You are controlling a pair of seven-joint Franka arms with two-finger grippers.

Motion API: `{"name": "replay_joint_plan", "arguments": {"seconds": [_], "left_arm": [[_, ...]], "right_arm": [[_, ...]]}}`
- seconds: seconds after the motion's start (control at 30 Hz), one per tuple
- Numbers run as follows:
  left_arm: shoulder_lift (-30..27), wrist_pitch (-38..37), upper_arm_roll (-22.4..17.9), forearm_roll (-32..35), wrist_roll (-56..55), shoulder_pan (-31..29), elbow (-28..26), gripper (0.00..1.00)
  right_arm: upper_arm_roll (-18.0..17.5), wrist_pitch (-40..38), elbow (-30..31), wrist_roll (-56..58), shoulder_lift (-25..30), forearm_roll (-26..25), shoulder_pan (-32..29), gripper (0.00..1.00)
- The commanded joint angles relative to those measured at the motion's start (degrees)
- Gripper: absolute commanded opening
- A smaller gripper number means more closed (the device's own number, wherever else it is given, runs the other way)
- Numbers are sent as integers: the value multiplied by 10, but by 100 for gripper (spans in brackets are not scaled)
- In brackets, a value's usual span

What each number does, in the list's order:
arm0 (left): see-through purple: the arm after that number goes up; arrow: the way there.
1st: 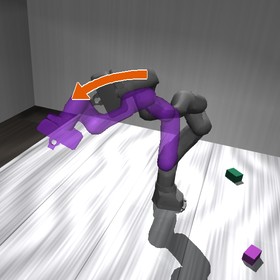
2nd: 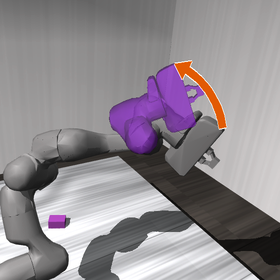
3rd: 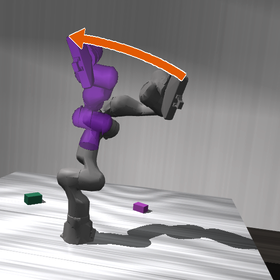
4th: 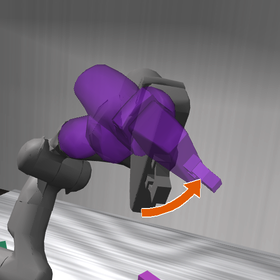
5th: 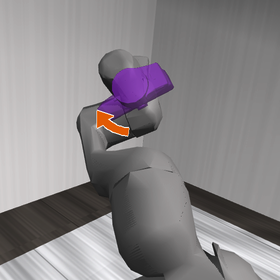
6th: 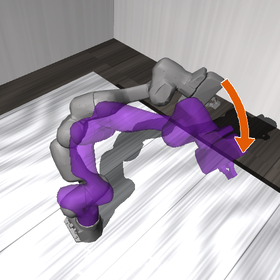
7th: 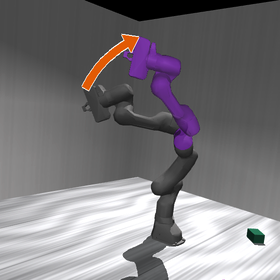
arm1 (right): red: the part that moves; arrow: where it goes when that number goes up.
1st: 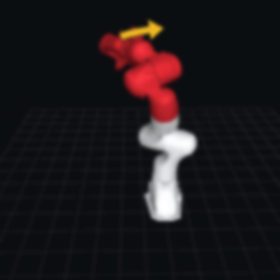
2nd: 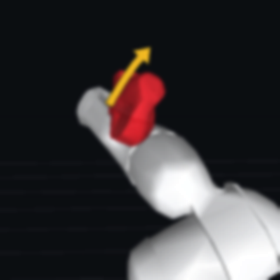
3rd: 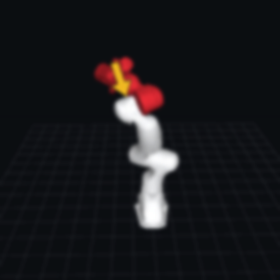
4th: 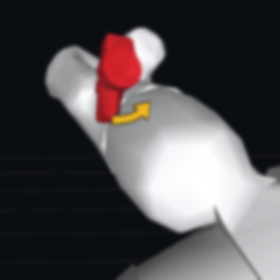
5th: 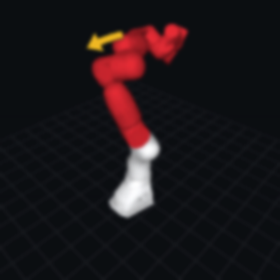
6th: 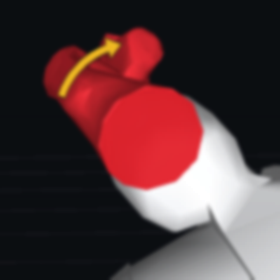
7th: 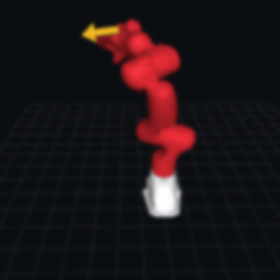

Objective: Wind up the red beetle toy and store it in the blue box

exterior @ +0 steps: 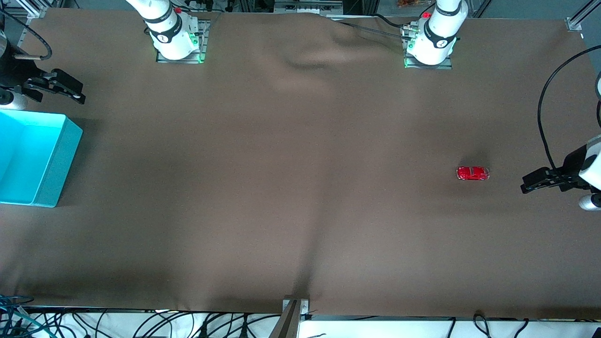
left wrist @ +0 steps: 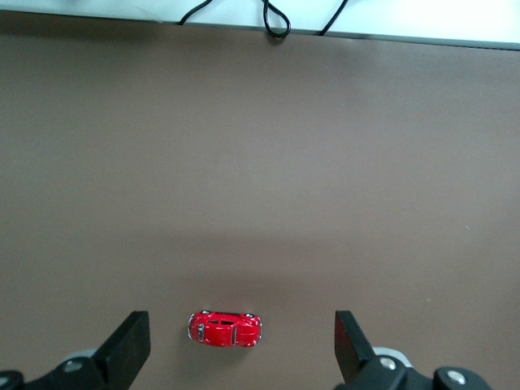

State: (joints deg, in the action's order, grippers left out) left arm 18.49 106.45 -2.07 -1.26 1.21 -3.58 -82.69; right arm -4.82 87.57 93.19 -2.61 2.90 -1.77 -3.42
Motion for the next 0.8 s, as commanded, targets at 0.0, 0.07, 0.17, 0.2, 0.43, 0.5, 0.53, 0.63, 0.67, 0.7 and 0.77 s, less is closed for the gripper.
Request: {"name": "replay_joint_plan", "arguments": {"seconds": [0.0, 0.07, 0.17, 0.2, 0.43, 0.5, 0.53, 0.63, 0.67, 0.7, 0.77], "left_arm": [[0, -9, -7, -9, 12, 4, 4, 100], [0, -9, -7, -9, 13, 3, 4, 100], [0, -9, -7, -9, 13, 2, 4, 100], [0, -9, -7, -9, 13, 2, 4, 100], [-1, -17, -12, -4, -15, 2, -3, 100], [-1, -26, -19, -3, -47, 0, -1, 100], [-1, -27, -24, -3, -61, -2, 1, 100], [0, -27, -28, -6, -96, -4, 1, 100], [0, -27, -28, -7, -111, -6, 0, 100], [0, -27, -28, -8, -126, -8, -1, 100], [0, -27, -27, -10, -160, -11, -3, 100]], "right_arm": [[-1, -6, -8, -4, 6, 4, -1, 100], [2, -6, -9, -3, 5, 5, -2, 100], [2, -6, -10, -3, 5, 5, -2, 100], [2, -5, -10, -2, 5, 5, -2, 100], [2, -4, -9, -1, 4, 5, -2, 100], [2, -4, -10, -2, 4, 5, -2, 100], [2, -3, -9, -2, 4, 5, -2, 100], [2, -4, -9, -1, 3, 5, -2, 100], [1, -5, -9, -1, 3, 3, -2, 100], [0, -6, -9, -1, 3, 0, -1, 100], [0, -6, -9, -1, 4, 0, -1, 100]]}}
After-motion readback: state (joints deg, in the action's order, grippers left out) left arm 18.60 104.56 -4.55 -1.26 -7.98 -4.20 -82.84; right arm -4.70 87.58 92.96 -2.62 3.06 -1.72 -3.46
